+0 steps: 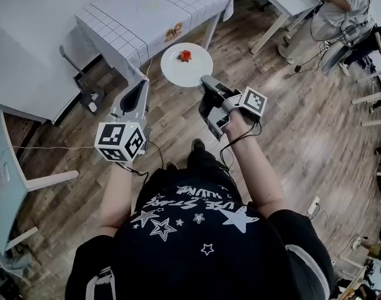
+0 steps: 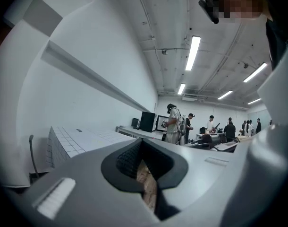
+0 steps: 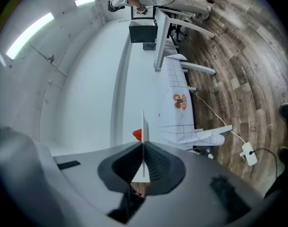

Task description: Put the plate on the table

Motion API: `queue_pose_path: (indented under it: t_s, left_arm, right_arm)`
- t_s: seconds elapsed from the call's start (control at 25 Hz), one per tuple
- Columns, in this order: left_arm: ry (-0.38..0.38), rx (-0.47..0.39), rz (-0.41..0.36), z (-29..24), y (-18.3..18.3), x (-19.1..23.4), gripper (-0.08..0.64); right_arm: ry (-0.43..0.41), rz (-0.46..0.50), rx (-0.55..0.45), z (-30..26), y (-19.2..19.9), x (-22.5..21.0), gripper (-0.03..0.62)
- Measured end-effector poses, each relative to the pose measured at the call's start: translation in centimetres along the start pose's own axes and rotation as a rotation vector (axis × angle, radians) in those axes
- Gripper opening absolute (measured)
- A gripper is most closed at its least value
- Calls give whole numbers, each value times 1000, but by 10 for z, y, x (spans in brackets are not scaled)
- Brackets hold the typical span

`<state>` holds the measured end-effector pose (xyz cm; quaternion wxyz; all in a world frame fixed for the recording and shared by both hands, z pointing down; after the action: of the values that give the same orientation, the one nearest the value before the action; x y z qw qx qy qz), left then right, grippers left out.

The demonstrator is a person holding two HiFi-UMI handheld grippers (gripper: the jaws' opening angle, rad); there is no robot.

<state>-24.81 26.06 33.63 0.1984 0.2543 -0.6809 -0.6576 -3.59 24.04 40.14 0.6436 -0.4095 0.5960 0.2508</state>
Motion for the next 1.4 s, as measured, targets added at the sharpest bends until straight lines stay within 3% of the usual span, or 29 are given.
queue_pose_path:
  t_s: [0.36,0.68,1.4]
  left_arm:
    - [38,-10,11,-26,7,-11,9]
    - [67,-9,7,-75,-3,-31,9]
    - [-50,85,-25,-180,-1,-55,9]
  right_arm:
    - [1,49,34,-3,-8,0,20]
    - [-10,30,58,-11,-46,17,20]
    - [1,-11,157,-33,-159,30,20]
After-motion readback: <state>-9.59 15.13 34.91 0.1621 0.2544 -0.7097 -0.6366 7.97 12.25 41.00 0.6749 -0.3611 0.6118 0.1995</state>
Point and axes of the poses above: the fingertips, and each gripper's own axes: z backward along the fingers, x to its left, y out of its underside, the point moved 3 cm from there along z, backward along the fingers, and after that the axes turned 15 degrees about -z, right-handed, at the moved point
